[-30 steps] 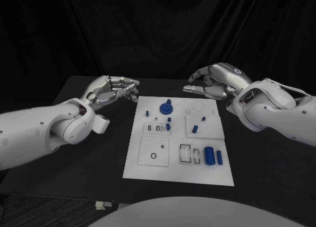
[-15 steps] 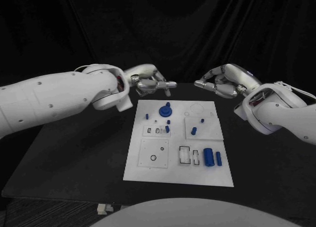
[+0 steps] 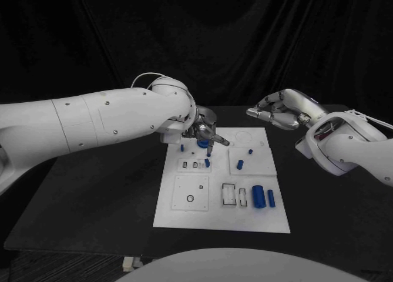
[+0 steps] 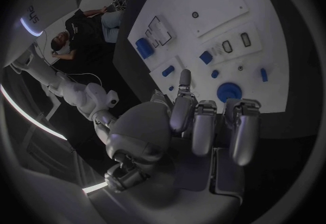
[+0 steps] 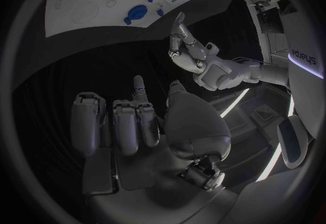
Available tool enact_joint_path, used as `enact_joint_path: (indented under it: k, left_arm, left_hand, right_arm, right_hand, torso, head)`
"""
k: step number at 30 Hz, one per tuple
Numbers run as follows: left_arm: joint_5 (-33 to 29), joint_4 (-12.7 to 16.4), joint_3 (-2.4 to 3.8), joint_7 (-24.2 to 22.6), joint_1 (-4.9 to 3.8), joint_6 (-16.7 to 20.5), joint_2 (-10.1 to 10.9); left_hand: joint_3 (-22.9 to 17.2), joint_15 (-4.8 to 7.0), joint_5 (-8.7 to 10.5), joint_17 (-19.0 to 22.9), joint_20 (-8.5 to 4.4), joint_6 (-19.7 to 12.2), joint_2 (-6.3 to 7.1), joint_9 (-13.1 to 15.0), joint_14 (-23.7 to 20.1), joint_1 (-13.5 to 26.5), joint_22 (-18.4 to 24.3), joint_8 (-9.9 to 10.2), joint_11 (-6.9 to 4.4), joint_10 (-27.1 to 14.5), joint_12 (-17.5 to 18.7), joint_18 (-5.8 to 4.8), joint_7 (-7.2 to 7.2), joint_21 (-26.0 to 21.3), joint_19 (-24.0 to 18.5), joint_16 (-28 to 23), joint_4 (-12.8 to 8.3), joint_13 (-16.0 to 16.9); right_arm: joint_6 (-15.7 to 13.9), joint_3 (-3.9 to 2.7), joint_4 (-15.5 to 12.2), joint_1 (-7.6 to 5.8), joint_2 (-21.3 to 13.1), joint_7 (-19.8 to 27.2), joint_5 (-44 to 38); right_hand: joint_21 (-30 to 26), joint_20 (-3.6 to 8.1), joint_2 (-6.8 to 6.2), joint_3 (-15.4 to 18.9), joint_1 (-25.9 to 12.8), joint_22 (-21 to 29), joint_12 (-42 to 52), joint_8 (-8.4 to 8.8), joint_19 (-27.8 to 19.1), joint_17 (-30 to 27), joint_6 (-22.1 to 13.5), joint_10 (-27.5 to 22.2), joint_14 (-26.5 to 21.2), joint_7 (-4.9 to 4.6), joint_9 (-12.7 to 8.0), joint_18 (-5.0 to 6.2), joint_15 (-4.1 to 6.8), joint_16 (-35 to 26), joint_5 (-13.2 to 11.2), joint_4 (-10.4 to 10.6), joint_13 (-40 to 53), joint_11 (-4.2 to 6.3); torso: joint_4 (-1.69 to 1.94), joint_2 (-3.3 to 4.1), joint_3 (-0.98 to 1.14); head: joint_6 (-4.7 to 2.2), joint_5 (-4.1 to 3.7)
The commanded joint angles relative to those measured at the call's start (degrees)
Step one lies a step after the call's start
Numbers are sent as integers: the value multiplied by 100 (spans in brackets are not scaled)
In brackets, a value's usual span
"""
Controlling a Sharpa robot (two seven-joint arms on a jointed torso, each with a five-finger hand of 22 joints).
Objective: Assemble the parts on the task board
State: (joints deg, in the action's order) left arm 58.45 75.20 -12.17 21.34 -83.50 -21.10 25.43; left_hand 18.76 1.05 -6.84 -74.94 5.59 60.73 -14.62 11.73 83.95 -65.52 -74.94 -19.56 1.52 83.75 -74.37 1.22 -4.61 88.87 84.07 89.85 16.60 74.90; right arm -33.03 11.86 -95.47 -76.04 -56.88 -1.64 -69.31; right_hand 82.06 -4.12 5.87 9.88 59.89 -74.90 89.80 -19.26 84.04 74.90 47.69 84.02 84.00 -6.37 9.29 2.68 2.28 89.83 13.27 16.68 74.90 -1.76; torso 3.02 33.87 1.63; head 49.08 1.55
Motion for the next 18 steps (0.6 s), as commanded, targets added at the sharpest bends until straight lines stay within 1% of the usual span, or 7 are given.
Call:
enact_joint_path:
  k: [1,5,8,10,12,13,18]
  left_arm:
    - [156,-48,5,902,16,-434,-105]
    - [159,-122,5,1127,73,-396,-219]
    - [160,-174,5,1239,120,-342,-279]
    - [160,-202,5,1305,147,-317,-303]
    - [160,-226,5,1349,164,-287,-315]
    - [160,-235,5,1367,169,-277,-318]
    - [160,-300,5,1478,195,-265,-320]
  left_hand:
    - [52,66,73,-1506,-66,166,23,79,605,140,-1273,17,-98,625,-1563,-59,50,35,371,15,1,1510]
    - [77,117,134,-1506,-115,306,31,170,605,242,-1272,2,-150,625,-1563,-59,105,32,373,15,-2,1510]
    - [59,154,85,-1506,-151,377,46,236,605,226,-1296,-4,-187,625,-1563,-65,138,39,399,15,-20,1510]
    - [35,176,43,-1506,-174,414,56,280,605,192,-1298,-4,-208,625,-1563,-66,158,39,402,15,-30,1510]
    - [26,185,30,-1506,-182,430,61,300,605,181,-1299,-6,-216,625,-1563,-66,166,39,403,15,-31,1510]
    - [4,209,-1,-1506,-206,490,79,364,605,149,-1301,-27,-241,625,-1563,-66,194,38,406,15,-36,1510]
    - [-4,220,-9,-1506,-217,509,89,393,605,139,-1300,-33,-252,625,-1563,-66,204,37,406,15,-36,1510]
  right_arm:
    - [181,-5,-22,23,0,-204,39]
    - [226,-5,-16,32,12,-233,39]
    - [253,-5,-9,35,24,-248,39]
    - [269,-5,-7,36,30,-256,39]
    - [281,-5,-4,38,34,-261,39]
    - [286,-5,-2,40,36,-263,39]
    - [314,-5,14,63,49,-277,39]
  right_hand:
    - [-10,-33,-1,53,64,-1237,20,-30,204,1510,41,598,600,-19,8,-60,-55,17,63,-9,1510,-29]
    - [-12,-36,6,80,105,-1236,20,-32,202,1510,40,598,600,-20,10,-60,-57,17,120,-9,1510,-30]
    - [-19,-38,12,100,134,-1234,20,-32,199,1510,38,598,600,-21,11,-58,-58,17,166,-9,1510,-31]
    - [-21,-38,15,107,144,-1233,20,-32,198,1510,37,598,600,-21,11,-57,-58,17,181,-9,1510,-31]
    - [-21,-39,19,120,164,-1233,20,-32,197,1510,34,598,600,-22,12,-57,-59,17,211,-9,1510,-31]
    - [-22,-39,20,126,174,-1233,20,-32,197,1510,33,598,600,-22,12,-57,-59,17,225,-9,1510,-31]
    - [-23,-40,24,138,192,-1232,20,-32,196,1510,31,598,600,-23,12,-56,-59,17,253,-8,1510,-33]
  torso:
    - [-23,23,7]
    - [-18,16,7]
    - [-9,6,12]
    - [-7,0,16]
    - [-7,1,14]
    - [-5,4,13]
    - [-2,10,8]
  head:
    - [-17,3]
    - [38,-14]
    - [90,-5]
    - [92,-2]
    - [92,-2]
    - [92,1]
    - [92,10]
